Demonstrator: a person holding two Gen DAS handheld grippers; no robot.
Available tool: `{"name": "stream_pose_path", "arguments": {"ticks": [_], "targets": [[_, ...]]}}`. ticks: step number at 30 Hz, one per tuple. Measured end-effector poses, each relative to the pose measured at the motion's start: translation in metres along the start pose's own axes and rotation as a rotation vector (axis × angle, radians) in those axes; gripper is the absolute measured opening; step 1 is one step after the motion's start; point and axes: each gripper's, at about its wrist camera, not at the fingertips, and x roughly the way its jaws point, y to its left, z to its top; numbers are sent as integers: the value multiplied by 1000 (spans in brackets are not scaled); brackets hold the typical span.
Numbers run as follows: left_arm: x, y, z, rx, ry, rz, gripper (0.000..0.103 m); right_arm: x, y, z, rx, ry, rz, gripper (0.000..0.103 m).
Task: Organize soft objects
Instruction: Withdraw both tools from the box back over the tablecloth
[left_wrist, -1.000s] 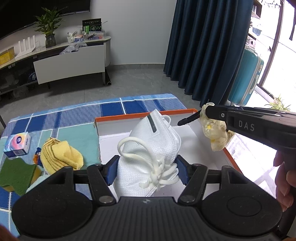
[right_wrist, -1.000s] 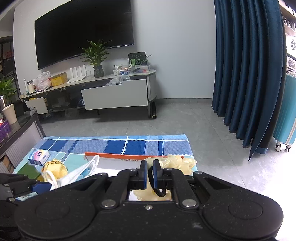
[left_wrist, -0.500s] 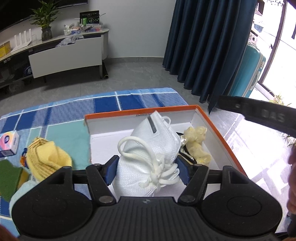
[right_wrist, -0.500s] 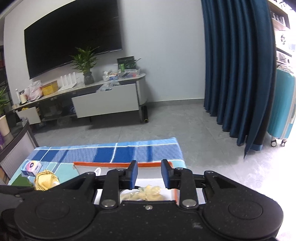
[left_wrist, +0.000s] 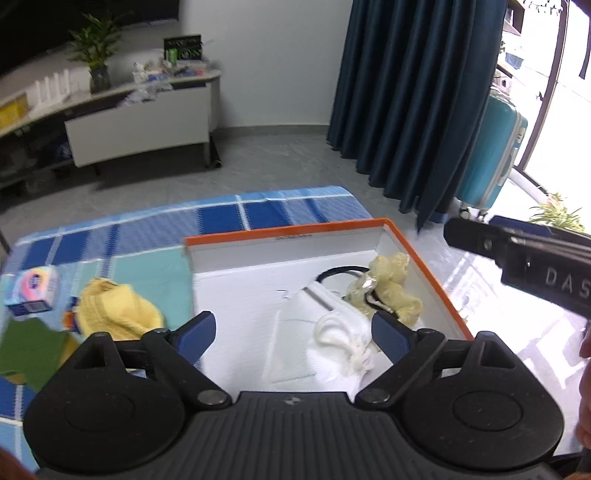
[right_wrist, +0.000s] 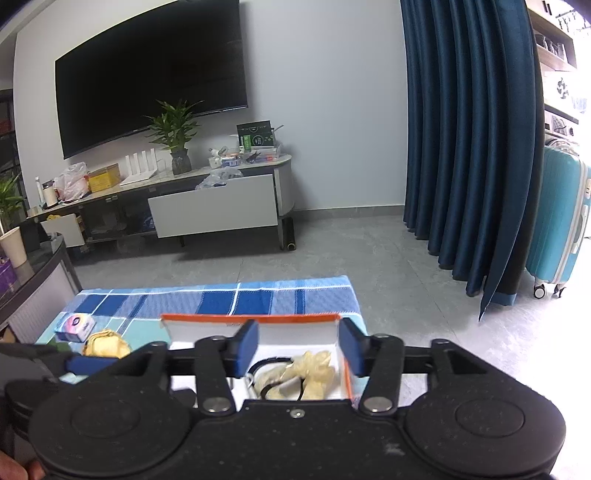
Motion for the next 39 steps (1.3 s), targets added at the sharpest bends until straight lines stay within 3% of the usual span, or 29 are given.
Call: {"name": "stream_pose_path", "arguments": {"ticks": [10, 12, 17, 22, 39], "targets": [[-38, 17, -27, -10, -18, 67, 97, -30, 28, -28, -3, 61, 27, 84], [-44, 25, -35, -36, -16, 70, 97, -37, 35, -34, 12, 59, 31, 91], [-60, 41, -50, -69, -20, 96, 97, -52, 60, -43, -22, 23, -23, 92], [-73, 56, -59, -102, -27, 120, 97, -57, 76, -50, -29, 41, 81, 93], [-111, 99, -96, -165, -47, 193, 99, -68, 133, -71, -109, 101, 153, 93]]}}
